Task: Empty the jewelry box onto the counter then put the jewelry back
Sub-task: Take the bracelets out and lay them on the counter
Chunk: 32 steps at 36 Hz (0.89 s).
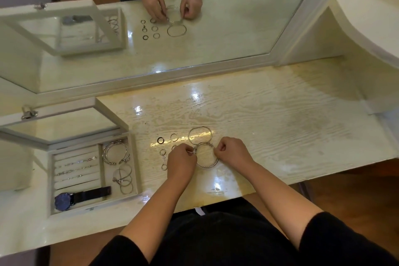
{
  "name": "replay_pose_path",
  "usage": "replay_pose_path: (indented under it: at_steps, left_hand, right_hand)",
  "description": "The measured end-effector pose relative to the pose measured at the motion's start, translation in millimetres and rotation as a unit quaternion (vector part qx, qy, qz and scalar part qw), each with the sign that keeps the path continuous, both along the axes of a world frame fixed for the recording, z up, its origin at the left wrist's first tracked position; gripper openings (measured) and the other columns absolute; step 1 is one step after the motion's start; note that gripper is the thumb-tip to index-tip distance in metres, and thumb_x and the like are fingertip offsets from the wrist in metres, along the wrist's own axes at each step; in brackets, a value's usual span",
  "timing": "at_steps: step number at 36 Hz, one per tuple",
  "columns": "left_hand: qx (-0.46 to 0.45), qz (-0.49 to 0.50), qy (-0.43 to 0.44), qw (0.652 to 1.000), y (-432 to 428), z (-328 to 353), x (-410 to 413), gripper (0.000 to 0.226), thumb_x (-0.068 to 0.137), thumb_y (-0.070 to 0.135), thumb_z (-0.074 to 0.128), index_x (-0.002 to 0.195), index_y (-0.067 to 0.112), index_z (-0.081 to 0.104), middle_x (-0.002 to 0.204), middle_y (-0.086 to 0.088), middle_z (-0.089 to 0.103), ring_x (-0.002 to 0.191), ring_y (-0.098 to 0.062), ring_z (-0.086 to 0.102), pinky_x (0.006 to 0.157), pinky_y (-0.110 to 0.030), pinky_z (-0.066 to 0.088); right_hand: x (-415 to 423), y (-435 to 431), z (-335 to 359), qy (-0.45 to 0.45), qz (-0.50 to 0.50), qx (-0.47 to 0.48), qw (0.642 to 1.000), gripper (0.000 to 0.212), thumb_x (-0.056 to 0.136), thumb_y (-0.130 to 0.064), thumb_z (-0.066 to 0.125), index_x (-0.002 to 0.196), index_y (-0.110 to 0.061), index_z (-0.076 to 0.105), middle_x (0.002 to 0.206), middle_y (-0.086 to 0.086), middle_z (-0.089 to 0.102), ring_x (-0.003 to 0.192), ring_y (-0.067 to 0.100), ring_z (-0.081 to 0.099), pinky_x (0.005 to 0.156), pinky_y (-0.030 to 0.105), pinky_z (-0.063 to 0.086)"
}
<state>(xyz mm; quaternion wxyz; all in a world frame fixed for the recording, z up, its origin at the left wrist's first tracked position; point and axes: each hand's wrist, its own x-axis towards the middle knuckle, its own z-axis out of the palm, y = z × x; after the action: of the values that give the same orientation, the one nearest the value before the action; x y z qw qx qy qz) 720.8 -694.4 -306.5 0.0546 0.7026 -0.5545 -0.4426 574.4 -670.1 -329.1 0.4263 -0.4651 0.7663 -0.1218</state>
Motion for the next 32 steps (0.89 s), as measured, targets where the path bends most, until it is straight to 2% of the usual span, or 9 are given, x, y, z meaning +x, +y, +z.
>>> replay_pose_path:
  at_steps: [4,9,14,21,25,32]
  left_hand:
    - [0.006,-0.007,-0.001,1.0,4,-3,5,0.027,0.082,0.001,0.051,0.105,0.006,0.065,0.104,-0.009,0.066,0.085,-0.012,0.054,0.07,-0.019,0.034]
    - [0.016,-0.002,0.001,1.0,9,-6,8,0.027,0.084,0.001,0.049,0.105,0.007,0.065,0.103,-0.01,0.067,0.087,-0.015,0.055,0.071,-0.021,0.036]
    - [0.02,-0.006,0.003,1.0,10,-6,7,0.03,0.085,0.001,0.049,0.109,0.006,0.065,0.106,-0.011,0.068,0.098,-0.021,0.06,0.073,-0.021,0.038]
    - [0.021,-0.022,0.003,1.0,8,-5,5,0.034,0.086,-0.001,0.045,0.113,0.006,0.065,0.11,-0.012,0.068,0.101,-0.023,0.062,0.073,-0.019,0.039]
    - [0.019,-0.04,0.001,0.999,9,-4,5,0.036,0.085,-0.002,0.042,0.112,0.005,0.066,0.108,-0.013,0.069,0.099,-0.024,0.061,0.071,-0.02,0.038]
    - [0.017,-0.059,-0.007,0.998,8,-2,5,0.038,0.085,-0.003,0.041,0.115,0.004,0.064,0.116,-0.012,0.066,0.105,-0.025,0.06,0.073,-0.019,0.038]
  right_hand:
    - [0,1,-1,0.007,0.018,0.003,1.0,0.019,0.08,-0.015,0.062,0.065,-0.019,0.051,0.064,-0.009,0.051,0.072,0.013,0.053,0.065,0.023,0.039]
    - [2,3,-1,0.03,0.048,0.009,0.998,0.007,0.08,-0.016,0.061,0.077,-0.01,0.061,0.075,0.002,0.06,0.073,0.014,0.052,0.063,0.023,0.037]
    - [3,2,1,0.052,0.058,0.02,0.997,0.007,0.082,-0.017,0.059,0.078,-0.011,0.06,0.087,0.007,0.067,0.077,0.017,0.054,0.064,0.023,0.036]
    - [6,0,5,0.075,0.071,0.03,0.994,0.013,0.083,-0.018,0.057,0.073,-0.015,0.051,0.088,0.011,0.067,0.076,0.019,0.052,0.064,0.024,0.034]
    - [8,0,6,0.083,0.074,0.036,0.993,0.015,0.085,-0.021,0.056,0.074,-0.012,0.051,0.089,0.013,0.066,0.086,0.027,0.059,0.067,0.029,0.039]
    - [9,-1,10,0.084,0.074,0.034,0.993,0.019,0.087,-0.024,0.057,0.074,-0.011,0.051,0.089,0.016,0.066,0.087,0.029,0.059,0.068,0.029,0.038]
